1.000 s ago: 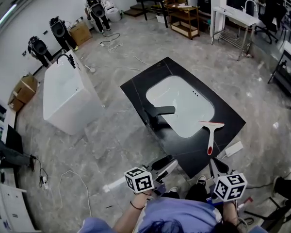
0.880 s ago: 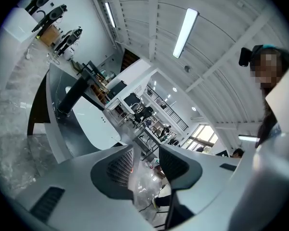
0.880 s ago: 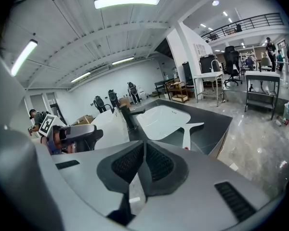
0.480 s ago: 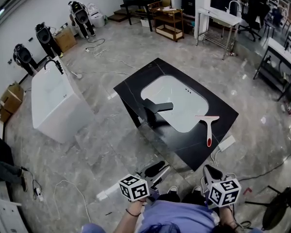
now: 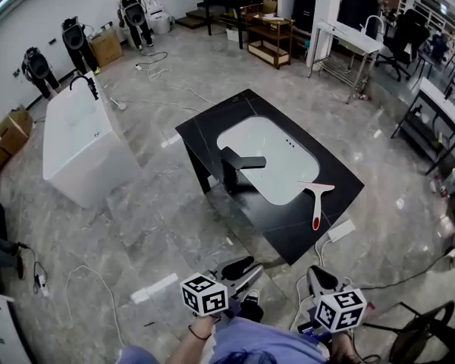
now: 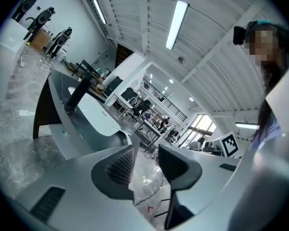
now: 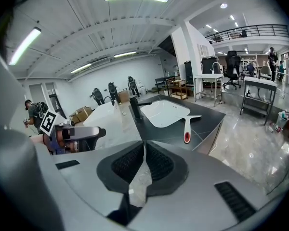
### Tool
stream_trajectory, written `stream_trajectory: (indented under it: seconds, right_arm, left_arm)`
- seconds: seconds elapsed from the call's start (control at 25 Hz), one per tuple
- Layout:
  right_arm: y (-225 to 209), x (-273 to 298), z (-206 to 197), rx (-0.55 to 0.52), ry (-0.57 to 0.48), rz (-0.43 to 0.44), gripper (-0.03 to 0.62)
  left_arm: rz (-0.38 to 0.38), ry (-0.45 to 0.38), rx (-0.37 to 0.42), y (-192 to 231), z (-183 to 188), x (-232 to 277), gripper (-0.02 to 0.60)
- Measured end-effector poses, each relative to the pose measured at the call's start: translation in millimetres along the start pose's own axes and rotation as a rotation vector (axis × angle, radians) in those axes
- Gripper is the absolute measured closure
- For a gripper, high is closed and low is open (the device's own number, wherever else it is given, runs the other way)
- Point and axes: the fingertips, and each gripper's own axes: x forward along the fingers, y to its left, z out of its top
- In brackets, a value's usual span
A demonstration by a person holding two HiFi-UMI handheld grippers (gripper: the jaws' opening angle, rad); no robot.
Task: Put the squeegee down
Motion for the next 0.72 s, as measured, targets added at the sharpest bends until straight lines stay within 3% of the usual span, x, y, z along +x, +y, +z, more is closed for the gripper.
stream_trajectory:
  seconds: [0.16, 0.4, 0.72]
  right_arm:
    - [-10, -29, -11, -0.053, 0.0, -0.021, 0.563]
    - [-15, -78, -36, -0.038, -0.018, 0.003, 0.563]
    - [-10, -129, -73, -0.05, -0.037, 0.07, 0.563]
  left_arm:
    - [-0.012, -0.021, 0.027, -31, -3, 10, 0.417]
    - [-0.02, -0.024, 0.069, -94, -27, 10, 0.423]
    - [0.026, -0.038, 0.087, -155, -71, -12, 0.423]
